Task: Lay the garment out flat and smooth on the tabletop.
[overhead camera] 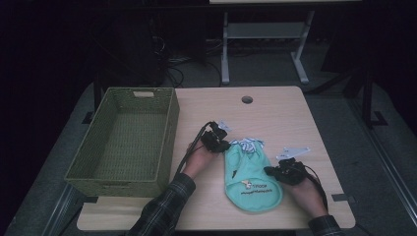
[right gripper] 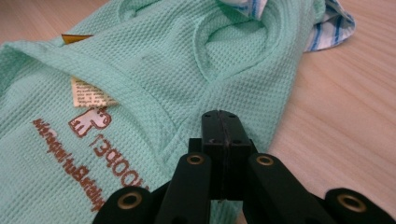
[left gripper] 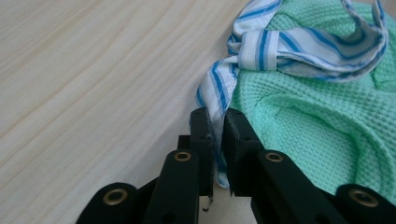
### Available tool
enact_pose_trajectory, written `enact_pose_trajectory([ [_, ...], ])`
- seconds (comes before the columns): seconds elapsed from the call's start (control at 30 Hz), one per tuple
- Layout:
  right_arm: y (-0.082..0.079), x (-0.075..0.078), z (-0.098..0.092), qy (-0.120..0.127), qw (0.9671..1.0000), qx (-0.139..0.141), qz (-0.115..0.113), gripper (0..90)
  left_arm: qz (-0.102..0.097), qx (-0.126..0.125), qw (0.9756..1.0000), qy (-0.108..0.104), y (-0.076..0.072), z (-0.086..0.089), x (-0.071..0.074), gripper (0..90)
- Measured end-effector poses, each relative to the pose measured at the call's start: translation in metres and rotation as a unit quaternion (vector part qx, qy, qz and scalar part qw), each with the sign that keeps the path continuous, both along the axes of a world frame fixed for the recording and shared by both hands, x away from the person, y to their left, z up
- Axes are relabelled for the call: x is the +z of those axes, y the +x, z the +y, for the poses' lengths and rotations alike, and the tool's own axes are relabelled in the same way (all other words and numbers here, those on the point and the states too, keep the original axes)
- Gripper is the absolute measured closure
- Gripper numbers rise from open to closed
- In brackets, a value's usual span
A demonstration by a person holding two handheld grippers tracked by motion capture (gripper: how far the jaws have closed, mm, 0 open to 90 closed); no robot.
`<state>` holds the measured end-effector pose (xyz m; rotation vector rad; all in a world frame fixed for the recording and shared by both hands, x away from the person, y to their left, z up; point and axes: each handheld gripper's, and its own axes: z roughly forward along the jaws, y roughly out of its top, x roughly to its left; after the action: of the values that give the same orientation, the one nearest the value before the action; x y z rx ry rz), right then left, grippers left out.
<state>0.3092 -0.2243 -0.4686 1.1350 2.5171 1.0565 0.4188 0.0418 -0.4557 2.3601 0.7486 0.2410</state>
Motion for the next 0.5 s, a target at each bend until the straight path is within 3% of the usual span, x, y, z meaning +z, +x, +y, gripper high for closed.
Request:
enact_pose_trajectory([
  [0.1,0.0,0.0,-0.001,-0.002,1.0,0.001,0.0,90.0,-0.003,0.017,0.9999,-0.003,0.001,0.005,0.003,83.5],
  [0.23,0.001,0.0,-0.001,0.001,1.0,-0.001,0.002,90.0,-0.006,0.026,0.9996,0.015,0.004,0.018,0.004,83.6],
  [0.3,0.001,0.0,-0.001,0.0,1.0,-0.001,0.003,90.0,-0.003,0.027,0.9996,0.011,0.004,0.019,0.003,83.4],
  [0.37,0.001,0.0,-0.001,0.001,1.0,-0.001,0.003,90.0,0.001,0.025,0.9996,0.011,0.003,0.02,0.002,81.1],
  [0.4,0.0,0.0,-0.001,0.003,1.0,-0.002,0.005,90.0,-0.001,0.026,0.9996,0.01,0.002,0.02,0.002,74.0],
  [0.5,0.0,0.0,-0.001,0.003,1.0,-0.002,0.002,90.0,-0.004,0.024,0.9997,0.001,-0.005,0.021,0.007,71.4],
])
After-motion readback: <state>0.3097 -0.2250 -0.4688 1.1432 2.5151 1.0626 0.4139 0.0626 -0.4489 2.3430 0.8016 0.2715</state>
